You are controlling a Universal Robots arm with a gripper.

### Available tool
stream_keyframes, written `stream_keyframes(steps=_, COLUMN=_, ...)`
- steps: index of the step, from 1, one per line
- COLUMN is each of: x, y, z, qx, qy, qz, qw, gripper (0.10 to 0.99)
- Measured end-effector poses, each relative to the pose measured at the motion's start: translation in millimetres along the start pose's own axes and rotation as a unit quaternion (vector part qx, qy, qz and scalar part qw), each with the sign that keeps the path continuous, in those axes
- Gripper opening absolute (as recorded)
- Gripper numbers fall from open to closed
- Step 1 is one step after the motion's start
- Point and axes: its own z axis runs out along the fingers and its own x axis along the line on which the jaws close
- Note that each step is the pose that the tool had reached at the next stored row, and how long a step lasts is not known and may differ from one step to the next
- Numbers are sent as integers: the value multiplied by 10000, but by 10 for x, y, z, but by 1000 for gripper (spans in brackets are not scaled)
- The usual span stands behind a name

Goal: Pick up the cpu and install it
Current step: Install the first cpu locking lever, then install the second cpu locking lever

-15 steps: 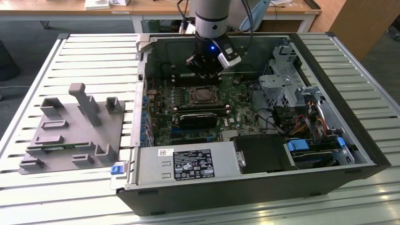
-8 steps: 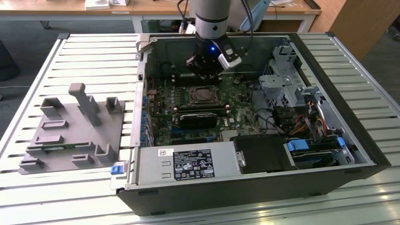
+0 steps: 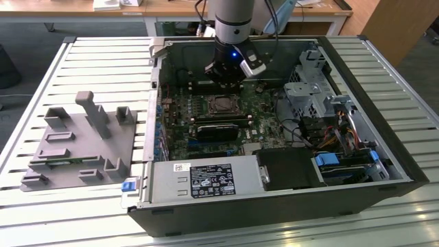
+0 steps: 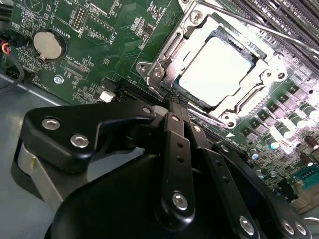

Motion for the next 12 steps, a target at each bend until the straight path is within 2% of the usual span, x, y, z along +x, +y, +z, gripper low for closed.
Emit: stream_keyframes(steps=12, x=-6, y=-51, z=-2, qx=-2, qy=0, qz=0, qw=10000, gripper=106)
